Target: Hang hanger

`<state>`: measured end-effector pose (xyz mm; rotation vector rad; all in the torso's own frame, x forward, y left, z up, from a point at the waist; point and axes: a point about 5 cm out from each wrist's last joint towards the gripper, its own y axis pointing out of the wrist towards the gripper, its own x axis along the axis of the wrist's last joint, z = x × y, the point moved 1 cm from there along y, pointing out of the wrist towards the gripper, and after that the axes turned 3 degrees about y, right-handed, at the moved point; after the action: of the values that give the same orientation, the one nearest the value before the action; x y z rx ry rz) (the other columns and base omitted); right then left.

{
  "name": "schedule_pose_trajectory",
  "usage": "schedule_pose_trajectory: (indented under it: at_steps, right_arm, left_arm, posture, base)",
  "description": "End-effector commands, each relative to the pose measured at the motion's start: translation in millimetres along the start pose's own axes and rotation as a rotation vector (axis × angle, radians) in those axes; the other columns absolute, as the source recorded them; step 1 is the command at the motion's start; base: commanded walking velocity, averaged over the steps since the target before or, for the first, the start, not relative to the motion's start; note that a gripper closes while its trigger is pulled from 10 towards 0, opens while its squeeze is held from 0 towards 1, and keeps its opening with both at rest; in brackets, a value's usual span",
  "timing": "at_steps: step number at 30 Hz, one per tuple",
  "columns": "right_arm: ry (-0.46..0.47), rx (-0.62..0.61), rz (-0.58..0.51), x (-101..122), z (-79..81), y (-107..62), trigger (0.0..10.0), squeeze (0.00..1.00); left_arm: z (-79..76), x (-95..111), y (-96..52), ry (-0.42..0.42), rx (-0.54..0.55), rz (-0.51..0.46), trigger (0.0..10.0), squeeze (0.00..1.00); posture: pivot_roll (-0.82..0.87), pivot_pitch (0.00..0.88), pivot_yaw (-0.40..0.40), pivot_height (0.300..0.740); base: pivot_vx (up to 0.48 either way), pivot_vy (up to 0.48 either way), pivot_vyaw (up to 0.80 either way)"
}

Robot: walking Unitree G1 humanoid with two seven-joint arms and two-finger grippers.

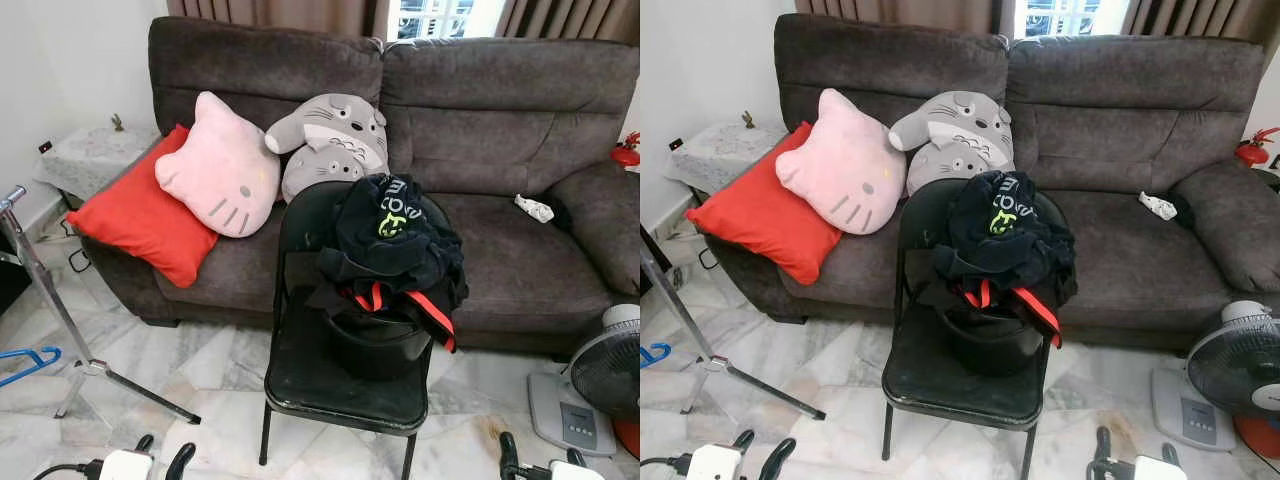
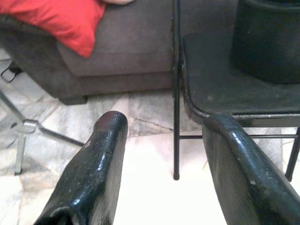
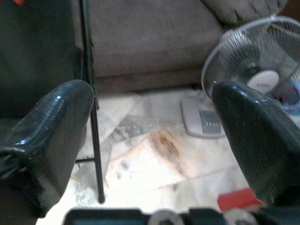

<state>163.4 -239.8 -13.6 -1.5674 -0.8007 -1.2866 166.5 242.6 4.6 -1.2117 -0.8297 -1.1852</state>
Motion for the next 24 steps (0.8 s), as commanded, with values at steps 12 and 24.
schedule_pose_trajectory:
  at_steps: [12,24]
  right_arm:
    - [-0.007,0.012,0.509,-74,4.5,2.9,10.0,0.00]
    - [0.008,-0.031,0.724,-102,0.1,-18.7,10.0,0.00]
  left_arm:
    - [-2.8,-81,-2.6,-0.057,0.057,0.489,10.0,0.00]
    - [-14.0,-94,4.4,-0.026,0.015,0.642,10.0,0.00]
  posture:
    - [-0.04,0.000,-0.016,0.740]
    - [-0.05,0.000,-0.002,0.740]
  base:
    - [0.000,0.000,0.00]
    - [0.000,0.000,0.00]
